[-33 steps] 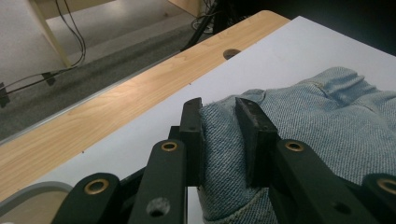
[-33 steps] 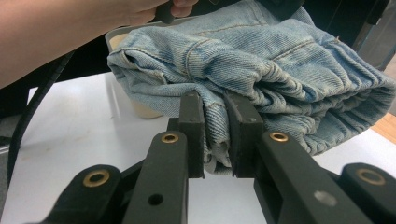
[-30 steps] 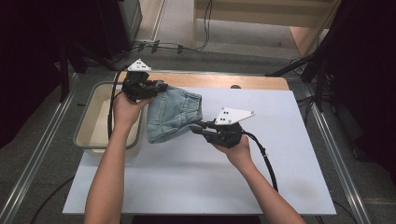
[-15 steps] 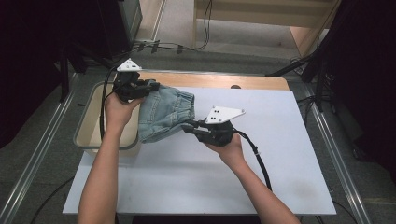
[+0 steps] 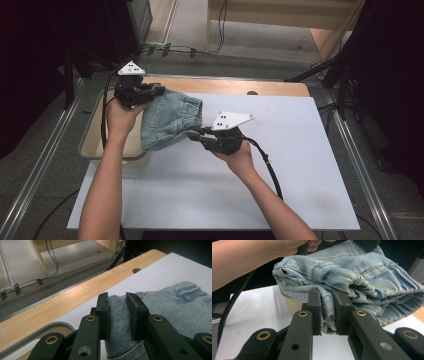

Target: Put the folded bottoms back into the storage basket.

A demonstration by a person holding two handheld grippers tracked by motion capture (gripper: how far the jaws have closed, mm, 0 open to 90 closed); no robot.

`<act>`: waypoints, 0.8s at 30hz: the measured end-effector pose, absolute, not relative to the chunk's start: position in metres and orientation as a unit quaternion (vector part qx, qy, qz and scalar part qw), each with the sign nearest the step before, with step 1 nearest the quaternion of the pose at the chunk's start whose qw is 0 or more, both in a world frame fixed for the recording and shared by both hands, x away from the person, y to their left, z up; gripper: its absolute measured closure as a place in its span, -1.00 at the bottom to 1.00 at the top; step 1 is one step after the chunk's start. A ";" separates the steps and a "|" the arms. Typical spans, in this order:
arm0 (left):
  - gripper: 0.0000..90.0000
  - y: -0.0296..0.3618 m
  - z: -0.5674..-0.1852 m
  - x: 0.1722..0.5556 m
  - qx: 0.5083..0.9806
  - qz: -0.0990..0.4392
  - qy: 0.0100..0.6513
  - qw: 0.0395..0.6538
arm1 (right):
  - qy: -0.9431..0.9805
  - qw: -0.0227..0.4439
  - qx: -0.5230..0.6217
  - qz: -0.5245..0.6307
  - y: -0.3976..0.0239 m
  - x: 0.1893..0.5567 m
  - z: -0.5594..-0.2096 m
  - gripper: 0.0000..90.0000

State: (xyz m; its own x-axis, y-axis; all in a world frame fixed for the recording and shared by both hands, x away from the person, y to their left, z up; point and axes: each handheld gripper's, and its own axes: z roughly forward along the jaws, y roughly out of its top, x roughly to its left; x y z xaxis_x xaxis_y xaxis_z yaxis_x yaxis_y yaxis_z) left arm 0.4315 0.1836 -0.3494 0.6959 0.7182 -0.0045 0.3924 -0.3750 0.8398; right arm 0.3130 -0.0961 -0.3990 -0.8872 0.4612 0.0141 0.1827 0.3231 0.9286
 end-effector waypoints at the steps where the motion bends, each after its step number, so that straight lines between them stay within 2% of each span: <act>1: 0.64 0.186 -0.348 0.431 0.808 0.187 0.344 0.440 | 0.803 0.127 0.200 0.547 -0.095 0.313 -0.399 0.71; 24: 0.64 0.218 -0.340 0.431 0.800 0.209 0.356 0.435 | 0.806 0.116 0.186 0.549 -0.060 0.323 -0.393 0.72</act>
State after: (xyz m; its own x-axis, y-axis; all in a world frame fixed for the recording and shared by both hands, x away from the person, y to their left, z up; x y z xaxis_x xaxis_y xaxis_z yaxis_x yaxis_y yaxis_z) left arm 0.4307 0.2177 -0.3398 0.6590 0.7518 0.0247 0.3888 -0.3685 0.8444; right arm 0.3234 -0.0601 -0.3926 -0.9041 0.4271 0.0162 0.1715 0.3276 0.9291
